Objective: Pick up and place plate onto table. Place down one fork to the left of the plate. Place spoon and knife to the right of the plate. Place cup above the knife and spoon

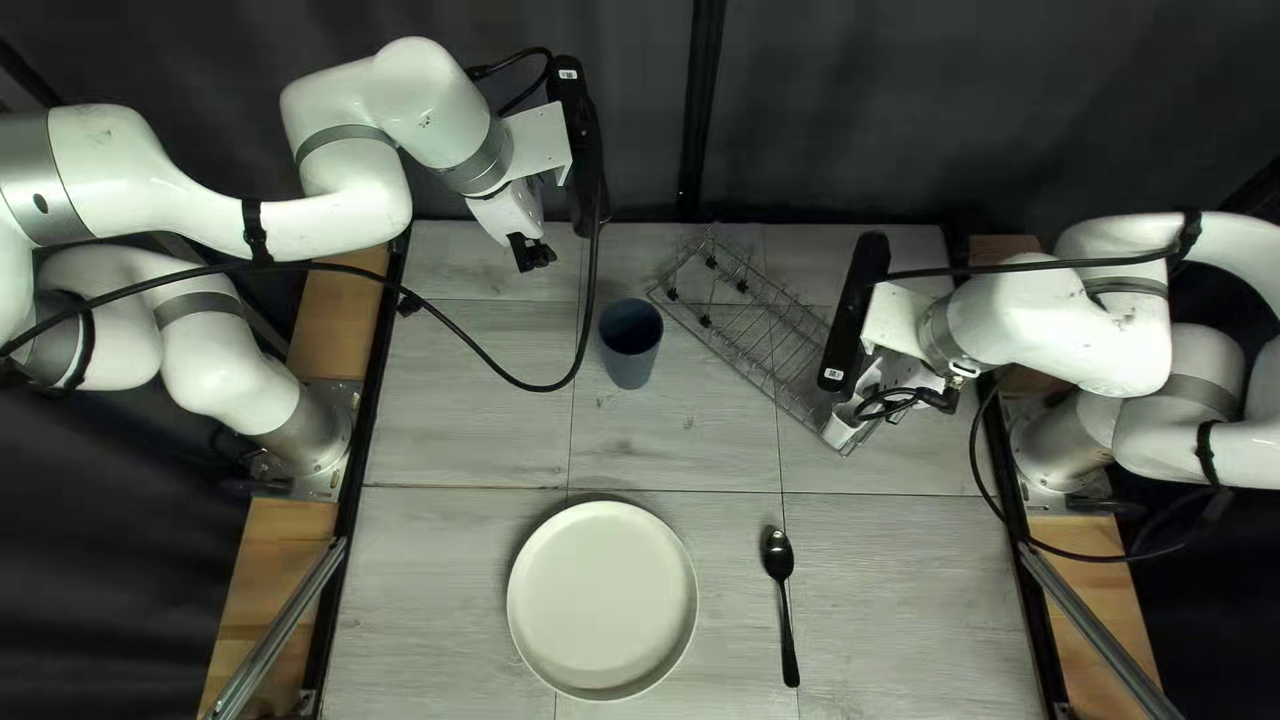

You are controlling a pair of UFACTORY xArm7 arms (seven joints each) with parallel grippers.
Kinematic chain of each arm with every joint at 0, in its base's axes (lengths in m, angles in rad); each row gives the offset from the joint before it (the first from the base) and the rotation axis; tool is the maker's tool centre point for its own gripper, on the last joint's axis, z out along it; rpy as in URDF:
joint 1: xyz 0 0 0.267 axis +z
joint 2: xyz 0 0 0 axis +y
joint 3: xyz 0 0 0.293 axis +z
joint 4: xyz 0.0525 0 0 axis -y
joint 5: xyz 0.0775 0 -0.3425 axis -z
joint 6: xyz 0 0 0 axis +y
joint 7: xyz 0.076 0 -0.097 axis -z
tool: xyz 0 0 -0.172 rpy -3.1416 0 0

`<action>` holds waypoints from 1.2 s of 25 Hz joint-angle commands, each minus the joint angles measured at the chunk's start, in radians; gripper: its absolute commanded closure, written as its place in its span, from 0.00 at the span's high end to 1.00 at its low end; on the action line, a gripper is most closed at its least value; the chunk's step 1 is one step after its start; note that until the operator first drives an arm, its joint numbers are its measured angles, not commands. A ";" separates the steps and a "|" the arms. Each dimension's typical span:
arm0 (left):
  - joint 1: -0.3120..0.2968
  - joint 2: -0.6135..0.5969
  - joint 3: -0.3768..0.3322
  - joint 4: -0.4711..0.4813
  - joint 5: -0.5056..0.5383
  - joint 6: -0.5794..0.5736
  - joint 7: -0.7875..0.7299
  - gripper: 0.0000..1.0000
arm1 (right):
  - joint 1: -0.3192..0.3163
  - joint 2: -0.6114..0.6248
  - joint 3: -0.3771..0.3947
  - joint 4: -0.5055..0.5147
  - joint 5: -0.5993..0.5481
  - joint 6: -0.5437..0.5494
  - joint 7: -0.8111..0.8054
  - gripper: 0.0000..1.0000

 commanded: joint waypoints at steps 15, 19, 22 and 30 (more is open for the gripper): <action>0.000 0.000 0.000 0.000 0.000 0.000 0.000 1.00 | -0.025 0.202 0.140 0.208 -0.028 0.090 0.141 1.00; 0.000 0.000 0.000 0.000 0.000 0.000 0.000 1.00 | -0.046 0.279 0.197 0.214 -0.051 0.042 0.234 1.00; 0.000 0.000 0.000 0.000 0.000 0.000 0.000 1.00 | -0.061 0.317 0.237 0.223 -0.079 0.037 0.306 1.00; 0.000 0.000 0.000 0.000 0.000 0.000 0.000 1.00 | -0.116 0.481 0.313 0.285 -0.193 0.081 0.485 1.00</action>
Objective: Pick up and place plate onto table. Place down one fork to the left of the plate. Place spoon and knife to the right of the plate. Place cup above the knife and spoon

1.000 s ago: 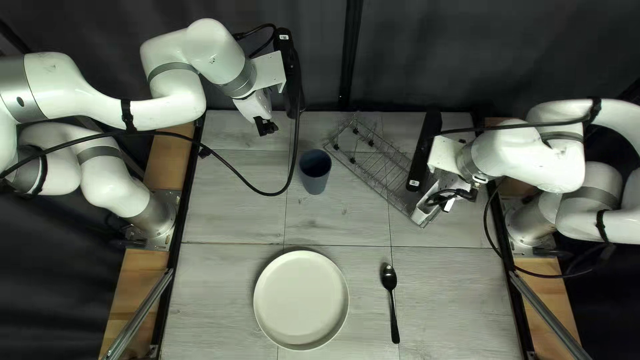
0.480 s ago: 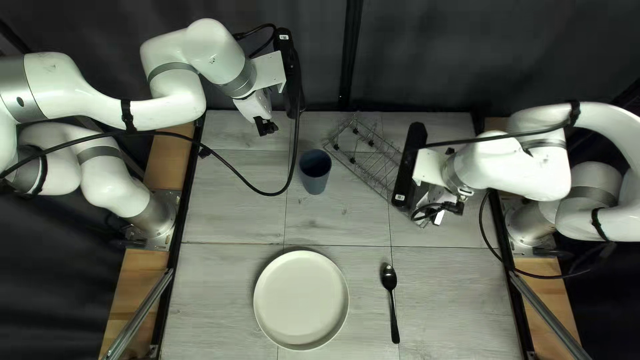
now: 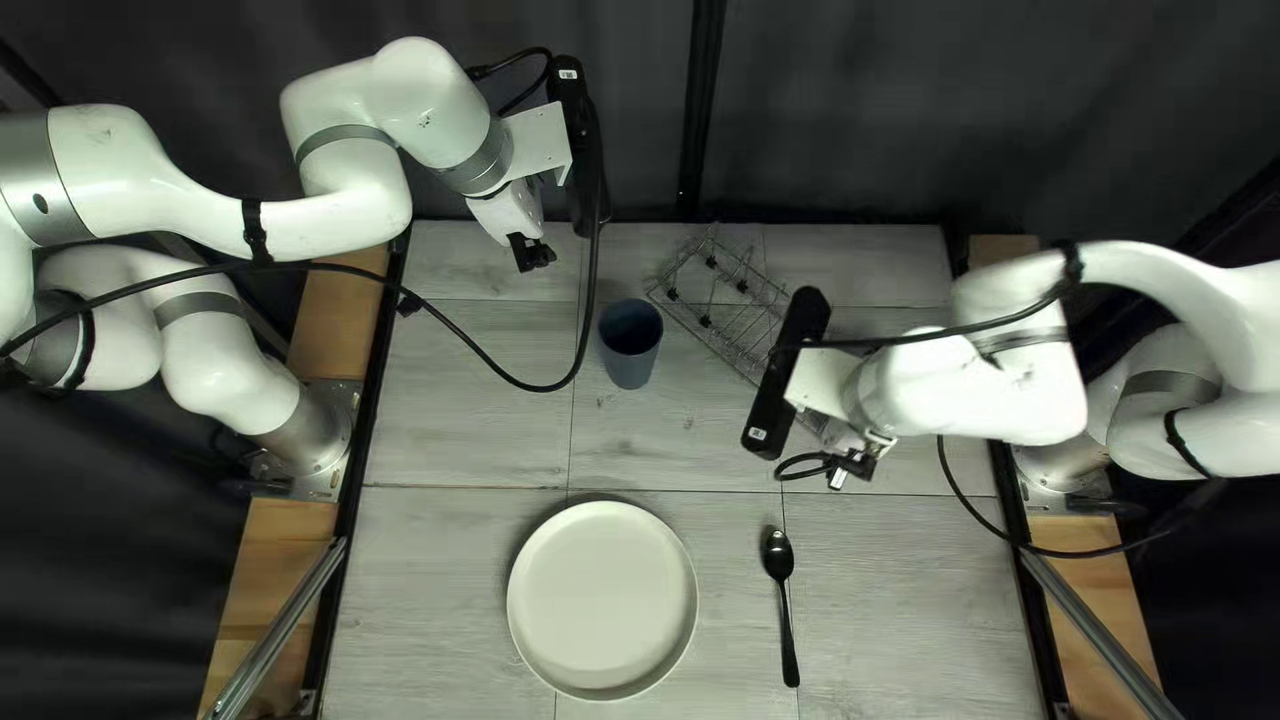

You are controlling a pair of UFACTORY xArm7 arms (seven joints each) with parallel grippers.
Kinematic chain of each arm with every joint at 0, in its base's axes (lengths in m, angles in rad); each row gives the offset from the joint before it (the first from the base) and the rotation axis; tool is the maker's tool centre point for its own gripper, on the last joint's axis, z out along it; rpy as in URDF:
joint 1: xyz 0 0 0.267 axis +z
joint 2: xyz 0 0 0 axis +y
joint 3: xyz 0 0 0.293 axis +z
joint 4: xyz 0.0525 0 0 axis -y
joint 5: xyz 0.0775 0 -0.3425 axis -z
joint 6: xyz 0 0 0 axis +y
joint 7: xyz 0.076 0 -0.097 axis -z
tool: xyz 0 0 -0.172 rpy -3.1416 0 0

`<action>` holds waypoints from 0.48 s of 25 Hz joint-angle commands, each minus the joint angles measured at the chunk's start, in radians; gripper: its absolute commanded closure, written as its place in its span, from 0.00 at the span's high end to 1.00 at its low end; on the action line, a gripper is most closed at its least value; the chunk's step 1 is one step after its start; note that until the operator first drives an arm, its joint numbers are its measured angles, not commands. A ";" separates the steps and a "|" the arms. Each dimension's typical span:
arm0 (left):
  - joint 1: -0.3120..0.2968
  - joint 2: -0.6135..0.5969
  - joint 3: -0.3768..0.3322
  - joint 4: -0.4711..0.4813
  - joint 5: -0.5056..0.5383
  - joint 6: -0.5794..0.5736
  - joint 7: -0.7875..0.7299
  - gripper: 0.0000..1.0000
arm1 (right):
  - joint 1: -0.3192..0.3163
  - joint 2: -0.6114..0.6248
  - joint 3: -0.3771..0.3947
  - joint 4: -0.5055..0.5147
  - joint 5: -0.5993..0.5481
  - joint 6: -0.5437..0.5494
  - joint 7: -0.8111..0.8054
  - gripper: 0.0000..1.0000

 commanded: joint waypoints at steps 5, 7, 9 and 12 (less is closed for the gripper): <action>0.000 0.000 0.000 0.000 0.000 0.000 0.000 1.00 | -0.038 0.103 0.024 0.015 -0.073 0.019 0.103 0.74; 0.000 0.000 0.000 0.000 0.000 0.000 0.000 1.00 | -0.040 0.095 0.020 -0.004 -0.068 0.004 0.109 0.02; 0.000 0.000 0.000 0.000 0.000 0.000 0.000 1.00 | -0.042 0.103 0.024 0.010 -0.073 0.015 0.125 0.00; 0.000 0.000 0.000 0.000 0.000 0.000 0.000 1.00 | -0.044 0.124 0.034 0.045 -0.086 0.050 0.151 0.00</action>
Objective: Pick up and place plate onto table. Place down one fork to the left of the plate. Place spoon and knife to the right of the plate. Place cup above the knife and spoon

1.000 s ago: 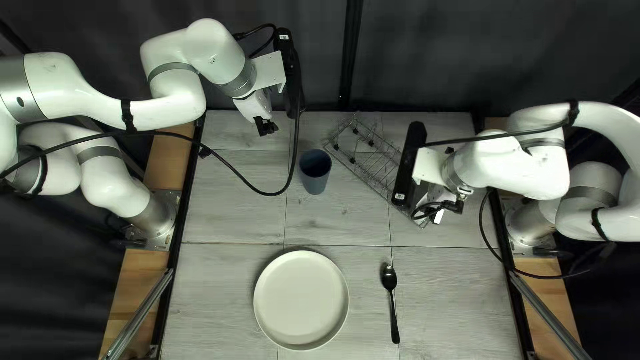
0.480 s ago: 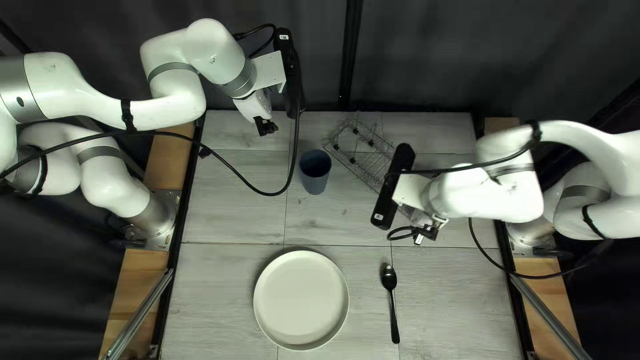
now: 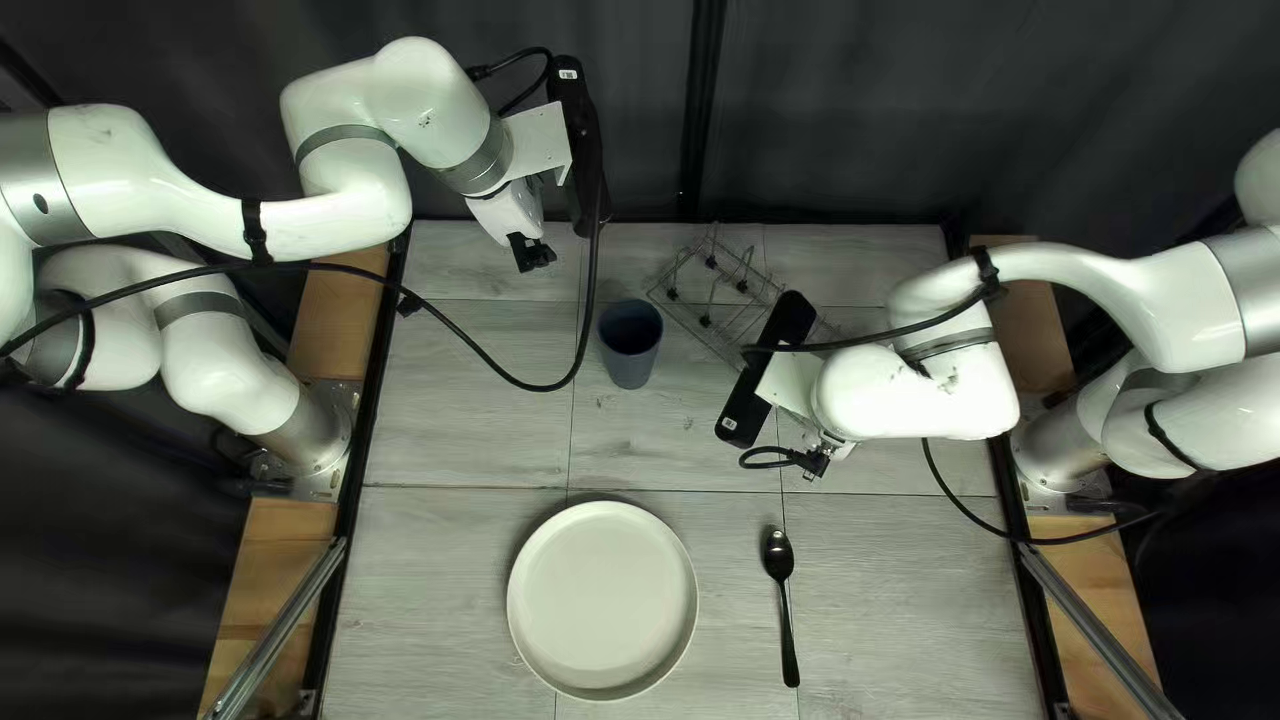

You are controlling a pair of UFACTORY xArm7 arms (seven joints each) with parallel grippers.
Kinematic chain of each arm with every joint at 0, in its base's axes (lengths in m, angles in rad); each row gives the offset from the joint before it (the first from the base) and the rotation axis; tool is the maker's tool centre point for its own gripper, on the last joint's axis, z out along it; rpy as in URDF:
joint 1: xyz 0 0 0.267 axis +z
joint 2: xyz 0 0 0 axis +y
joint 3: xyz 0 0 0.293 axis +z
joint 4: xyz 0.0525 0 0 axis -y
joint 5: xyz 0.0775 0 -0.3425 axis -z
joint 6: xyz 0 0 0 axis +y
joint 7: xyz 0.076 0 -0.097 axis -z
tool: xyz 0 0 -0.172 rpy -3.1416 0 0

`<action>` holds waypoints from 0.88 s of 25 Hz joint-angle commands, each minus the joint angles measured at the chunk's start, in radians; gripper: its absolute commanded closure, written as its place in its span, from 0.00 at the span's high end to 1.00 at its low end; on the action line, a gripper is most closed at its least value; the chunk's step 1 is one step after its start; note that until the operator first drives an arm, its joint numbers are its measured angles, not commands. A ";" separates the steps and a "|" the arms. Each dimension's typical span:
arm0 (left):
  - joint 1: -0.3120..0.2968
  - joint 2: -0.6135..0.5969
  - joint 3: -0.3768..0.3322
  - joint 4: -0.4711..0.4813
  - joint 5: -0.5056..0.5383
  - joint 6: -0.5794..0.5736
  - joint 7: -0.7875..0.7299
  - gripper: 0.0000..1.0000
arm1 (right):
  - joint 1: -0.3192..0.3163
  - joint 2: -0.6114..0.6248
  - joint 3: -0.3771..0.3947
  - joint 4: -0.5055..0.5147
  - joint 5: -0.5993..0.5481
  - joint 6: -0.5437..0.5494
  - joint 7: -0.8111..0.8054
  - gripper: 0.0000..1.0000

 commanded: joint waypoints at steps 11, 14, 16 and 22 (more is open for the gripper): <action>0.000 0.000 0.000 0.000 0.000 0.000 0.000 1.00 | 0.005 0.034 0.015 0.256 -0.005 0.361 -0.033 0.00; 0.000 0.000 0.000 0.000 0.000 0.000 0.000 1.00 | 0.007 0.001 -0.005 0.327 0.021 0.465 -0.104 0.00; 0.000 0.000 0.000 0.000 0.000 0.000 0.000 1.00 | 0.011 -0.012 -0.013 0.370 0.034 0.514 -0.141 0.00; 0.000 0.000 0.000 0.000 0.000 0.000 0.000 1.00 | 0.039 0.045 0.012 0.582 0.062 0.676 -0.197 0.00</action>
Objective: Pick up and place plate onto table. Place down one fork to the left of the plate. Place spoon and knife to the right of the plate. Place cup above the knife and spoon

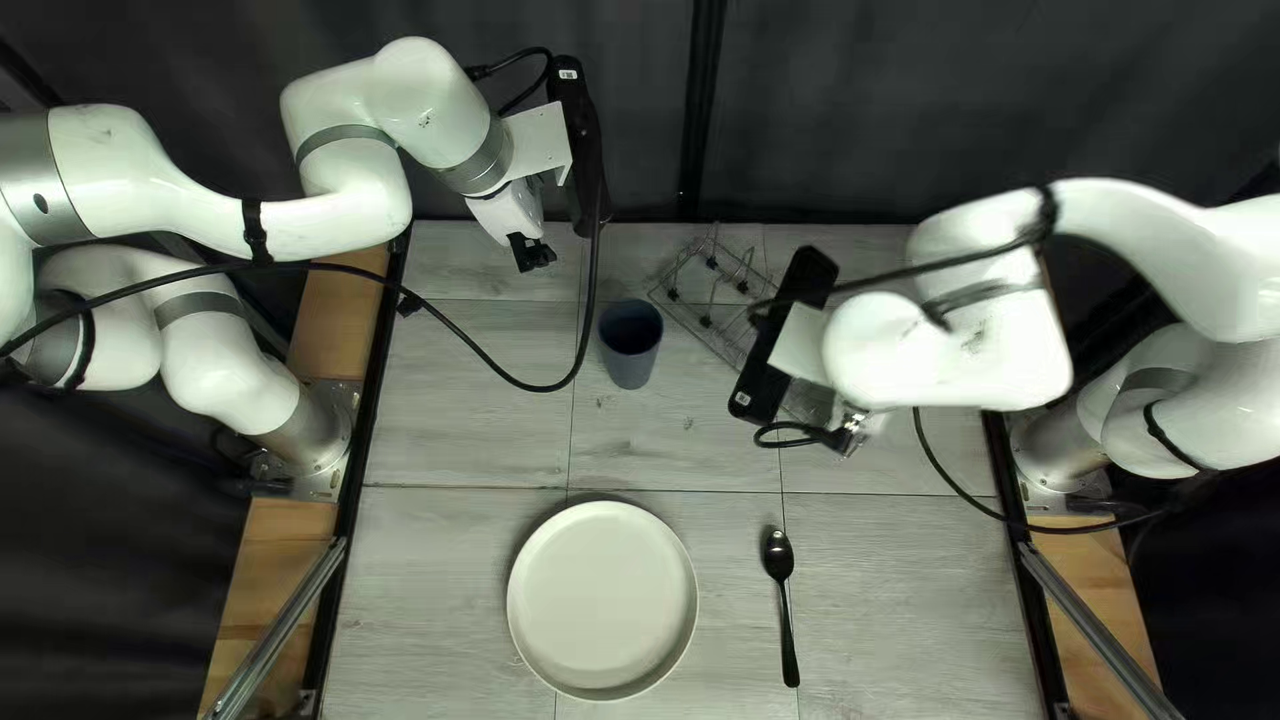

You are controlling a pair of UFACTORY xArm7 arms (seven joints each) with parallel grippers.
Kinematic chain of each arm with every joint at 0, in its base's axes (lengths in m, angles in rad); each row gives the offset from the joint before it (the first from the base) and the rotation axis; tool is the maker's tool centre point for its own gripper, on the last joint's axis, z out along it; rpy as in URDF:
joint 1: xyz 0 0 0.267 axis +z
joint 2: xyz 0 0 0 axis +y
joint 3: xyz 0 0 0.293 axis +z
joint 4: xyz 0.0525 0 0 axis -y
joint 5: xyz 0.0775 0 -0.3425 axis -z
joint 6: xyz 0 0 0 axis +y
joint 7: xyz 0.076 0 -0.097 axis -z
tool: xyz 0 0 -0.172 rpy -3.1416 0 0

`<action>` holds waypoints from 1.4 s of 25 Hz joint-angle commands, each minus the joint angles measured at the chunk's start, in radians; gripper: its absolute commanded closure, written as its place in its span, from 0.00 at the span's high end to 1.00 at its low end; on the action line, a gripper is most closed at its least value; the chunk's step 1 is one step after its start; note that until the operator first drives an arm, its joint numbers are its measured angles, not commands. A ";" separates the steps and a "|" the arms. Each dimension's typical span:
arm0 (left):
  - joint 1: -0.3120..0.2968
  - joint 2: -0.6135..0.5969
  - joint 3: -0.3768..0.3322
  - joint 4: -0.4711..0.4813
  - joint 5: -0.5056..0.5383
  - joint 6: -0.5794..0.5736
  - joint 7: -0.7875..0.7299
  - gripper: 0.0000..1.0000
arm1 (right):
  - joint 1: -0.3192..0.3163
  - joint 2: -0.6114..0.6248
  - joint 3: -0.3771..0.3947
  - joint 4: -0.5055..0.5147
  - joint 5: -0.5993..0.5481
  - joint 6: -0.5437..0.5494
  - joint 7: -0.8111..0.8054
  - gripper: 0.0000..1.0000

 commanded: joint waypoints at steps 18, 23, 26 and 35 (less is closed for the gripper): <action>0.000 0.000 0.000 0.000 0.000 0.000 0.000 1.00 | 0.043 0.064 0.034 0.200 0.069 0.087 -0.082 0.00; 0.000 0.000 0.000 0.000 0.000 0.000 0.000 1.00 | 0.075 0.180 0.068 0.298 0.097 0.118 -0.076 0.00; 0.000 0.000 0.000 0.000 0.000 0.000 0.000 1.00 | 0.093 0.225 0.085 0.346 0.173 0.106 -0.063 0.00; 0.000 0.000 0.000 0.000 0.000 0.000 0.000 1.00 | 0.034 0.061 0.030 0.101 0.446 -0.105 -0.250 0.00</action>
